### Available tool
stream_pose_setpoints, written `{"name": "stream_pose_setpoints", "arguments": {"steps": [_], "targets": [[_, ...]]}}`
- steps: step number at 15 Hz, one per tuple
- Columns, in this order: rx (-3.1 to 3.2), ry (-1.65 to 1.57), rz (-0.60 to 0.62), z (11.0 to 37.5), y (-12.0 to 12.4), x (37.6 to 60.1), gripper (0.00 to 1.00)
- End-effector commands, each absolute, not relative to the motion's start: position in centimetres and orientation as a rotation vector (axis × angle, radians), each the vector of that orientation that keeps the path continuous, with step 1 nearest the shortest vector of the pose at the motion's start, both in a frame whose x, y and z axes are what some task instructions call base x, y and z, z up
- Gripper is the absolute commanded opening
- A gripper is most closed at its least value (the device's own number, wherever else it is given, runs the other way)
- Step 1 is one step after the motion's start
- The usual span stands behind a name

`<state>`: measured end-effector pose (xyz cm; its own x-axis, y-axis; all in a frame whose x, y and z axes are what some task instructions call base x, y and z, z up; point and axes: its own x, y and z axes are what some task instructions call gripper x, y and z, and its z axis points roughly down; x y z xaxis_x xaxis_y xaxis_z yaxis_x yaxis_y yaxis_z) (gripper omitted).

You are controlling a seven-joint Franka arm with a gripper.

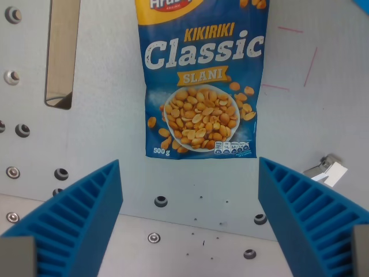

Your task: Rotate around base positive x

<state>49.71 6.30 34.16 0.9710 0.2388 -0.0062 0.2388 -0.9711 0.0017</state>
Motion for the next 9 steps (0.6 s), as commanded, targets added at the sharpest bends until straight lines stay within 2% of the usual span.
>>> {"name": "stream_pose_setpoints", "arguments": {"steps": [1, 9], "targets": [[3.129, 0.379, -0.001, 34.37, 6.30, 49.69, 1.00], [3.234, 0.393, 0.020, 34.37, 6.30, 49.69, 1.00]]}}
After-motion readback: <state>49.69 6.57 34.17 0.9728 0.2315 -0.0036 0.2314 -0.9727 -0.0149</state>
